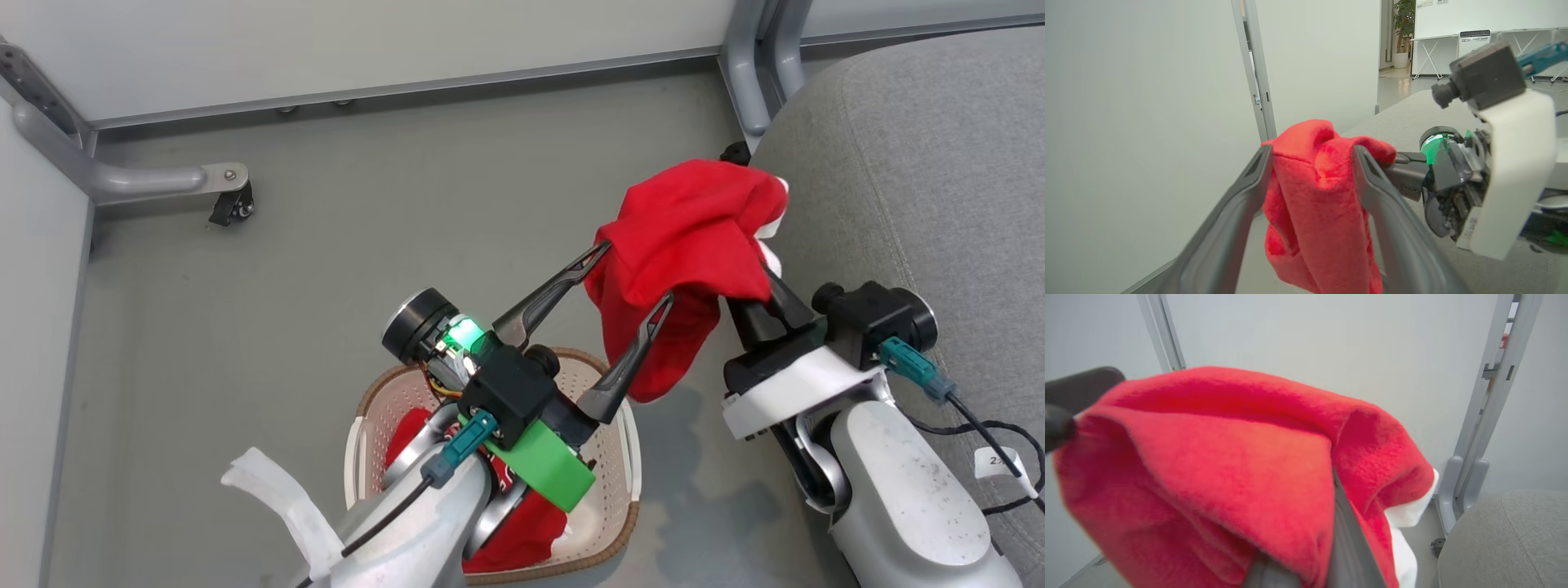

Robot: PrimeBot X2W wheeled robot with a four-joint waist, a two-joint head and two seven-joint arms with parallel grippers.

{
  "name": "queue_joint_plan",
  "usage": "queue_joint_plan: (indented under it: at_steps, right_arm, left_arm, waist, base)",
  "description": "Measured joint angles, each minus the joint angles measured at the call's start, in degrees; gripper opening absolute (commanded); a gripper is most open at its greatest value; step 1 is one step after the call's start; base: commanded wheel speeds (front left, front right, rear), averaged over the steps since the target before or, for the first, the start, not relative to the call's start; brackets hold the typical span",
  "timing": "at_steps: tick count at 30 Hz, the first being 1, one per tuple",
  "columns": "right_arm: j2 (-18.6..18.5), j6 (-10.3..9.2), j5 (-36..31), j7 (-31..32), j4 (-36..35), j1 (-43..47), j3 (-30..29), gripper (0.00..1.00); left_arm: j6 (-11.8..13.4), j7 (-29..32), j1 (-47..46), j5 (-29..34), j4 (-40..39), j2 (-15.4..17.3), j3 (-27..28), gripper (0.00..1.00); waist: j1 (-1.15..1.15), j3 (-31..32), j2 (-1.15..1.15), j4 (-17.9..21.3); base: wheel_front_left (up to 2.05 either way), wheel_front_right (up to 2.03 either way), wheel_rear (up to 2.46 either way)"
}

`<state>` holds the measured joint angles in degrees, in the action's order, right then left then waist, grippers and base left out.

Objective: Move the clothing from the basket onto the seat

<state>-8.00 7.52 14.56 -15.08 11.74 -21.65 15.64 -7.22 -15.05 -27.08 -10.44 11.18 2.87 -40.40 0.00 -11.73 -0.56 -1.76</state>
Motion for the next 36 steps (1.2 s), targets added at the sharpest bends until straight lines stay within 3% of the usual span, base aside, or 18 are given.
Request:
queue_joint_plan:
  at_steps: [11, 36]
  right_arm:
    - [0.96, 0.00, -0.65, 0.00, -0.99, 1.36, -5.27, 0.00]
    - [3.86, 0.00, -0.38, 0.00, -4.68, 9.16, -18.93, 0.00]
  left_arm:
    - [-0.01, -0.01, 0.92, 1.02, 0.33, -0.01, 1.34, 1.00]
    - [-0.09, -0.08, 0.49, 2.83, 1.71, 1.20, 2.98, 1.00]
  waist:
    - [0.00, -0.22, 0.00, 3.02]
    - [0.00, -2.44, 0.00, 18.91]
  base:
    - [0.00, 0.00, 0.00]
    - [0.00, 0.00, 0.00]
